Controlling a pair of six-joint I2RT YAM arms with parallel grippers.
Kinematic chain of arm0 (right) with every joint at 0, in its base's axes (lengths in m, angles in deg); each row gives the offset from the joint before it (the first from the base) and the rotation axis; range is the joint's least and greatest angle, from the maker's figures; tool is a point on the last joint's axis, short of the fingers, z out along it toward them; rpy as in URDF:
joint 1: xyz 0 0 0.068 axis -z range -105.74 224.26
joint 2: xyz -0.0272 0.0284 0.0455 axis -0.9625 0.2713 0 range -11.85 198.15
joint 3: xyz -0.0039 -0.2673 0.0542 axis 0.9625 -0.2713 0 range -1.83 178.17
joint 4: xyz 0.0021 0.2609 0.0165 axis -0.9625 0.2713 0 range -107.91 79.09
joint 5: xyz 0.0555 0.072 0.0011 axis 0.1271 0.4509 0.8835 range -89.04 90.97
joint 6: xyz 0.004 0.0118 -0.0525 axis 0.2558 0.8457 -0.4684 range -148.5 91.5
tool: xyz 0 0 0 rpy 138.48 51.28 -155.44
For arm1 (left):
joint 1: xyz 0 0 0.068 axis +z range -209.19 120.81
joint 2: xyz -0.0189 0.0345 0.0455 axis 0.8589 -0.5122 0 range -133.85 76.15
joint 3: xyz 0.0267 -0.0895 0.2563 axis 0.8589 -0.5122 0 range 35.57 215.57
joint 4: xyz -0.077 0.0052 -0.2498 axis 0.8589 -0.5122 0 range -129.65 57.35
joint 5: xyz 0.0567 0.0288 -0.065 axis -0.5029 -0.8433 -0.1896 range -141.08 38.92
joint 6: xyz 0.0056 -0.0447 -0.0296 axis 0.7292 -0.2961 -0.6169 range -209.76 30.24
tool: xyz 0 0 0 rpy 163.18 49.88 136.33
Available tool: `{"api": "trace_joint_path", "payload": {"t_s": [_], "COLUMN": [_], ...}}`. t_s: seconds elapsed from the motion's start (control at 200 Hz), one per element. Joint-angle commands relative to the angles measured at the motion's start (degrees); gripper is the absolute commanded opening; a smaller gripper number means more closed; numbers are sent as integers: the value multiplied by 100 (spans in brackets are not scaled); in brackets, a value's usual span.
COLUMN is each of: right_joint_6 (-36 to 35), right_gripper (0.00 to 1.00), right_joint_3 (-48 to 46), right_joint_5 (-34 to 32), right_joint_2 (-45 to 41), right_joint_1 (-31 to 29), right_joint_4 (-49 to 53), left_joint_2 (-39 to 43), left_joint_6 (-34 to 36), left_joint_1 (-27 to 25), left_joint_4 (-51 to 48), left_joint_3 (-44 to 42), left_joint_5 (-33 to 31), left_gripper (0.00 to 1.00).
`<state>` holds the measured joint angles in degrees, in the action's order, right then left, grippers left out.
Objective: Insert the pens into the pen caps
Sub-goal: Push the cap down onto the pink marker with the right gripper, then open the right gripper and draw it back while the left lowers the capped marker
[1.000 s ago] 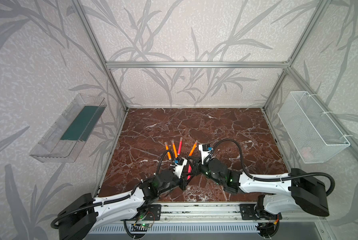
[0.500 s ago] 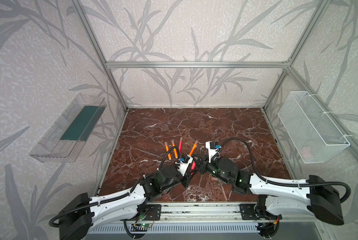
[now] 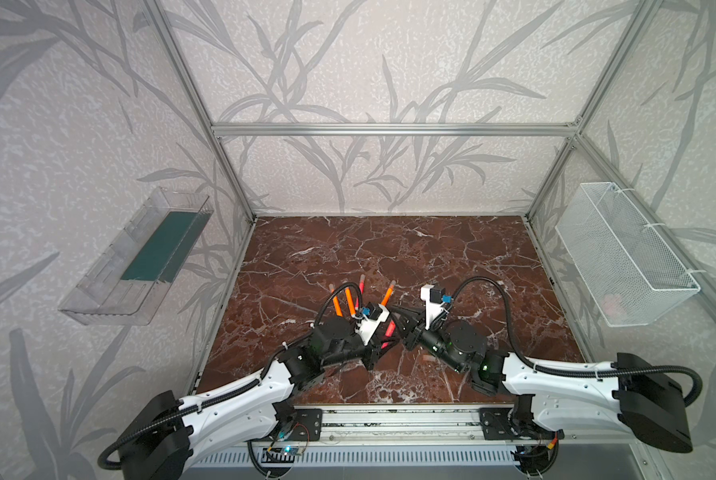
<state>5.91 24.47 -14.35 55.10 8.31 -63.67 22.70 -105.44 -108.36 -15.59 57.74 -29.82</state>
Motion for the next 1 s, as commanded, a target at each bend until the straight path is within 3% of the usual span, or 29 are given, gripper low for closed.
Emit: {"api": "trace_joint_path", "payload": {"t_s": [0.0, 0.135, 0.205, 0.365, 0.5, 0.675, 0.845, 0.995], "right_joint_6": [88, 858, 1043, 1299, 1094, 1068, 1026, 898], "right_gripper": [0, 0, 0, 0, 0, 0, 0, 26], "right_joint_3": [-294, -22, 189, 296, 206, 58, 40, -23], "right_joint_5": [521, 31, -366, -312, -405, -1205, -1379, -1356], "right_joint_2": [145, 458, 681, 1107, 1018, 759, 341, -133], "right_joint_1": [-756, -1170, -1436, -1463, -1474, -1460, -1154, -746], "right_joint_4": [1125, 1426, 1623, 1342, 1131, 1432, 2122, 2655], "left_joint_2": [129, 64, 81, 192, 197, 175, 107, -233], "left_joint_6": [-245, 138, 363, 400, 312, 245, 46, -188], "left_joint_1": [488, 493, 496, 492, 491, 504, 496, 493], "left_joint_4": [913, 916, 1034, 923, 877, 690, 234, -14], "left_joint_3": [620, 650, 624, 648, 614, 579, 505, 268], "left_joint_5": [-2031, -2830, -2939, -3088, -3070, -2725, -1901, -1412], "left_gripper": [0, 0, 0, 0, 0, 0, 0, 0]}}
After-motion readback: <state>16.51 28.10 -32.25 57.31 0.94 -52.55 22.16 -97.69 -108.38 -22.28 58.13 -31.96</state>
